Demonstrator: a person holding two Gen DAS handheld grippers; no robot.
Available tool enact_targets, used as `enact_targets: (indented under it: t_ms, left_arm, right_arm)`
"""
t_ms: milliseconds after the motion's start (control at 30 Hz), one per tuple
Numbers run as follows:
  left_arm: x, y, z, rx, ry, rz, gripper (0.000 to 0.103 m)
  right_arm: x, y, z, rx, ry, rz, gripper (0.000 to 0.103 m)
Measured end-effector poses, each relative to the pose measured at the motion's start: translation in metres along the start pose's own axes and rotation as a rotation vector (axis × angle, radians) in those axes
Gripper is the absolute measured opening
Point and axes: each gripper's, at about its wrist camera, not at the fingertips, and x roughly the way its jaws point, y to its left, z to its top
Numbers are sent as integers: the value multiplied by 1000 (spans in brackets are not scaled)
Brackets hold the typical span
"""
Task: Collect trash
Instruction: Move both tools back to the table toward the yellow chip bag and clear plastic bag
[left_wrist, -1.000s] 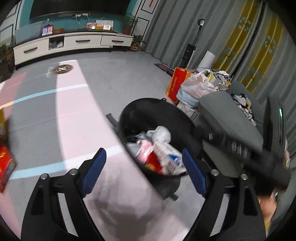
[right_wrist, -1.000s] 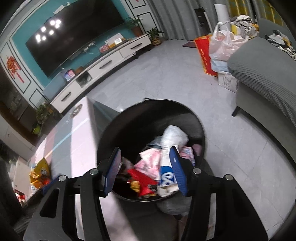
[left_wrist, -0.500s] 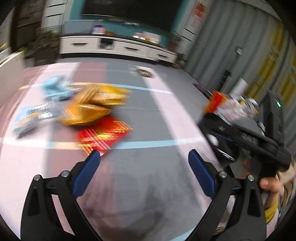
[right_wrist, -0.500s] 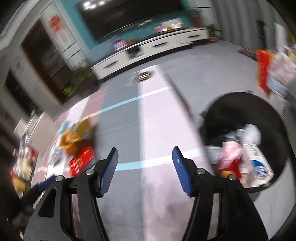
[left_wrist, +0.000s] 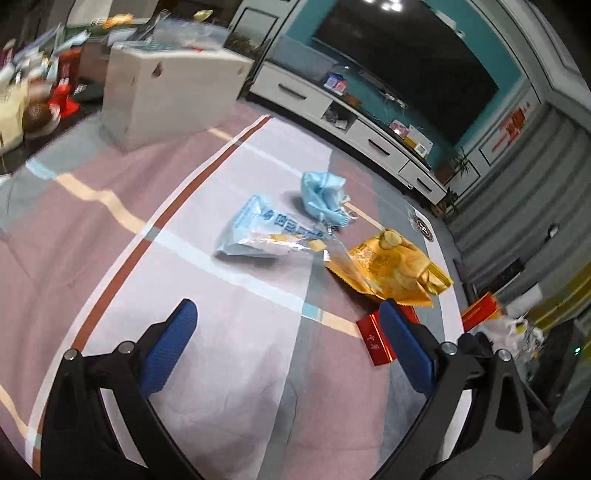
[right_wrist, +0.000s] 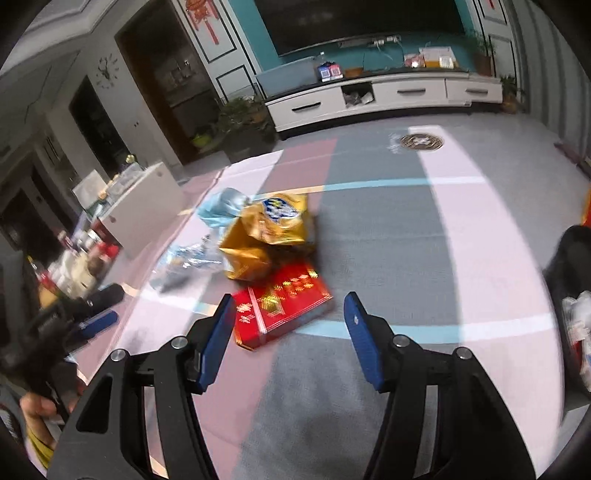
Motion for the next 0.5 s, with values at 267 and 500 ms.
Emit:
enact_targets:
  t_ms: [267, 500]
  left_arm:
    - [4, 32, -2, -88, 36, 26, 98]
    - [9, 32, 4, -78, 16, 62, 98]
  right_arm:
    - [22, 12, 3, 55, 17, 41, 60]
    - [25, 16, 8, 53, 10, 53, 60]
